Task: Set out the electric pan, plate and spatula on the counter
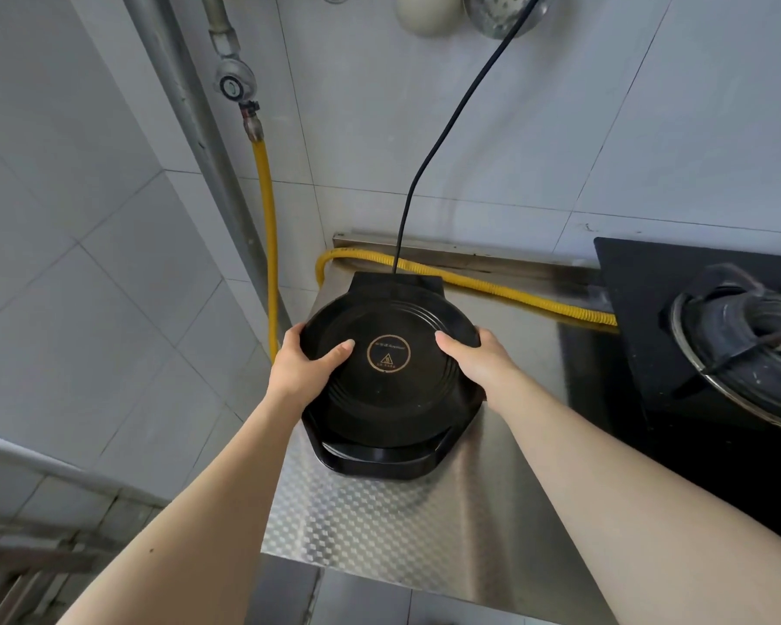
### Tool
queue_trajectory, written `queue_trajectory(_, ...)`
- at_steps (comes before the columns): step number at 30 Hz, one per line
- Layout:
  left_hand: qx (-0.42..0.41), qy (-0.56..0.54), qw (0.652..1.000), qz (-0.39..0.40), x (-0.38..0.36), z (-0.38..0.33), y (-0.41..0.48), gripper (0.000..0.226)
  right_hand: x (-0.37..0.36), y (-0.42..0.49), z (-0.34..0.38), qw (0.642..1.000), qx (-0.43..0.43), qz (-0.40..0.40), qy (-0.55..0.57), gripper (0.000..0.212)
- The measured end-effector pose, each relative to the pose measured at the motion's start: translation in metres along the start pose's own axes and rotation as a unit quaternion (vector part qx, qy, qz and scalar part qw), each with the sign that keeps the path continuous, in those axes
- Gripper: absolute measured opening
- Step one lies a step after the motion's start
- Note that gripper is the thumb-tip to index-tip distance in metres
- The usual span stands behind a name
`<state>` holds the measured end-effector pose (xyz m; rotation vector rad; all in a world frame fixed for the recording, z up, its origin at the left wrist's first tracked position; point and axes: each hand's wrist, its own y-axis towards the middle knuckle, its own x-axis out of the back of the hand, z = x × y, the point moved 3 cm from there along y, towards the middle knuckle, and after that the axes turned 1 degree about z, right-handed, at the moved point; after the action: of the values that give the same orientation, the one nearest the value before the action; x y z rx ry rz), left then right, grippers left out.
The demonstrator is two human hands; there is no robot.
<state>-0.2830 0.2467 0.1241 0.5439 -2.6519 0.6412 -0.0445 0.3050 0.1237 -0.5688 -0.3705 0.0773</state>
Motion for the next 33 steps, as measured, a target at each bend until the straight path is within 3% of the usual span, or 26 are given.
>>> queue_trajectory(3,-0.033,0.079,0.996,-0.012,0.002,-0.007,-0.005,0.087,0.002,-0.009,0.003,0.999,0.030,-0.023,-0.038,0.082)
queue_trajectory(7,-0.121,0.143,0.980,-0.063,0.007,-0.025,-0.023,0.081,0.008,-0.035,0.008,0.990,0.076,-0.078,-0.087,0.077)
queue_trajectory(12,-0.221,0.184,0.957,-0.016,0.009,-0.036,-0.059,0.070,0.013,-0.081,0.006,0.977,0.116,-0.130,-0.122,0.067)
queue_trajectory(21,-0.288,0.206,0.934,0.039,0.027,-0.011,-0.147,0.051,0.008,-0.193,-0.039,0.962,0.140,-0.202,-0.123,0.040)
queue_trajectory(28,-0.319,0.160,0.932,0.065,0.022,0.019,-0.210,0.033,0.001,-0.260,-0.082,0.974,0.130,-0.176,-0.063,0.017)
queue_trajectory(33,-0.315,0.171,0.925,0.128,0.003,0.050,-0.241,0.018,-0.010,-0.269,-0.119,0.988,0.086,-0.126,0.008,0.018)
